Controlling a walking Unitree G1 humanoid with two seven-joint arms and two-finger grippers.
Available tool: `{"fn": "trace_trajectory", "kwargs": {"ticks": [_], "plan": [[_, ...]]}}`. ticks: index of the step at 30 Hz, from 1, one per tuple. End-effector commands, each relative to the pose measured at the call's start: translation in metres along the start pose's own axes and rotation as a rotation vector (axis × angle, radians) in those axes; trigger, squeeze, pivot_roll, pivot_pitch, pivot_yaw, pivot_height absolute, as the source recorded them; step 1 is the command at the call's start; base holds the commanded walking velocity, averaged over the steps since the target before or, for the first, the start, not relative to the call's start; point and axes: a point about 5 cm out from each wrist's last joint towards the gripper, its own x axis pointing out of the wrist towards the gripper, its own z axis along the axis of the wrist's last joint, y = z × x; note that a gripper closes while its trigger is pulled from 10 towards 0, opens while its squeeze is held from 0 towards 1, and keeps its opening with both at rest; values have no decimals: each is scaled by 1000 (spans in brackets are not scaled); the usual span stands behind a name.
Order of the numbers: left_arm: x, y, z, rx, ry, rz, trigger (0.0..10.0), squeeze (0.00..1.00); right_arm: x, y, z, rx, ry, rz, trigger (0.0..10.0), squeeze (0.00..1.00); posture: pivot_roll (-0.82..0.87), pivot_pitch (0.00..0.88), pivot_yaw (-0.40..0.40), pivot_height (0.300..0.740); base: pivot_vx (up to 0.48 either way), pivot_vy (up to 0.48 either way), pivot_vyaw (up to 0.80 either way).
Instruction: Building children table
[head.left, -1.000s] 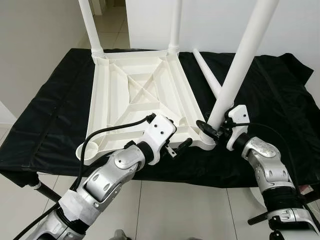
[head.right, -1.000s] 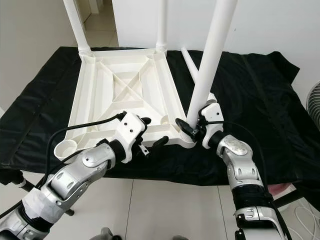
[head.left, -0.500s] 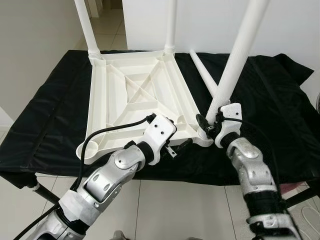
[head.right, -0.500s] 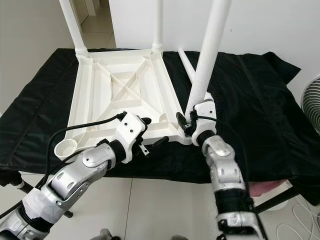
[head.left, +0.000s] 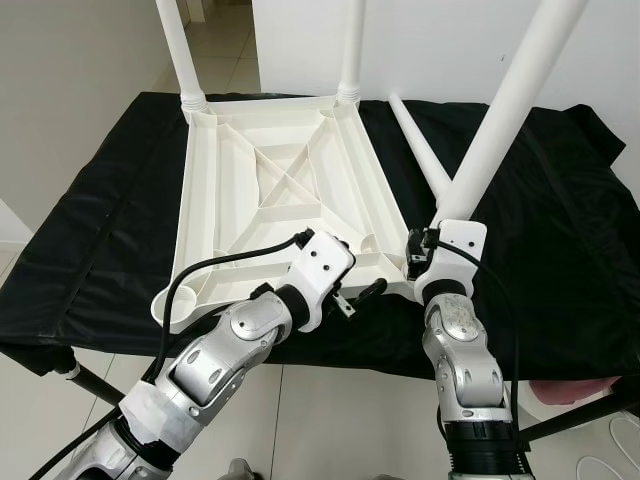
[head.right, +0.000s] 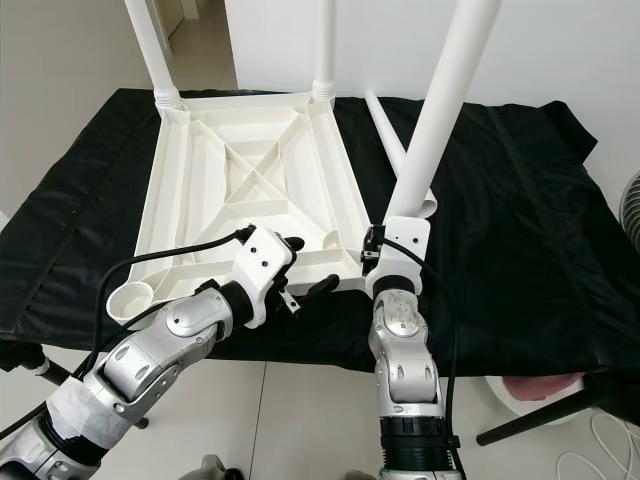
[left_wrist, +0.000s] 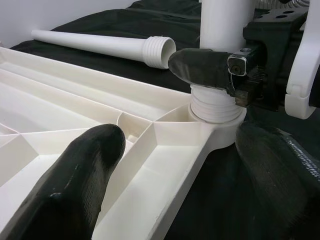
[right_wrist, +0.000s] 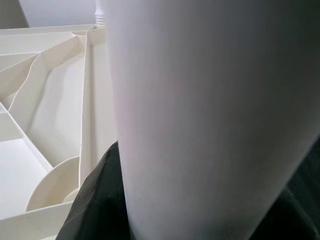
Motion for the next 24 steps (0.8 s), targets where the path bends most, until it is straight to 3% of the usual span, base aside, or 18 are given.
{"fn": "trace_trajectory", "kwargs": {"ticks": [1, 4, 5, 8, 11, 18, 19, 20, 21, 22, 24], "plan": [[-2, -12, -2, 2, 10, -202, 10000, 0, -4, -8, -12, -20, 61, -49, 10000, 0, -128, 34, 33, 740, 0, 0, 0], [-1, -12, -3, 2, 10, -203, 10000, 0, -1, -10, -10, -32, 51, -46, 10000, 0, -131, 29, 29, 740, 0, 0, 0], [-1, -12, -2, 3, 9, -204, 10000, 0, -1, -10, -9, -31, 48, -48, 10000, 1000, -131, 29, 29, 740, 0, 0, 0], [0, -12, -2, 3, 7, -201, 10000, 0, -1, -8, -7, -33, 35, -22, 10000, 1000, -130, 26, 28, 740, 0, 0, 0], [-1, -11, -2, 4, 7, -199, 10000, 0, 3, -5, -3, -27, -5, 93, 10000, 1000, -131, 24, 27, 740, 0, 0, 0], [-1, -11, -3, 6, 8, -196, 10000, 0, 9, -9, -1, -36, -29, 205, 10000, 1000, -131, 22, 27, 740, 0, 0, 0], [-1, -10, -3, 6, 8, -194, 10000, 0, 10, -11, -3, -41, -21, 251, 10000, 647, -131, 22, 27, 740, 0, 0, 0], [-1, -10, -3, 7, 8, -193, 10000, 0, 11, -12, -4, -44, -14, 283, 10000, 647, -131, 22, 27, 740, 0, 0, 0], [-1, -9, -2, 8, 8, -191, 10000, 0, 12, -13, -7, -51, 3, 349, 10000, 0, -127, 25, 30, 740, 0, 0, 0], [-1, -9, -2, 8, 8, -191, 10000, 0, 12, -13, -7, -51, 3, 349, 10000, 0, -127, 25, 30, 740, 0, 0, 0], [-1, -8, -2, 9, 8, -186, 10000, 0, 16, -18, -8, -45, 13, 525, 10000, 0, -132, 31, 40, 740, 0, 0, 0]]}}
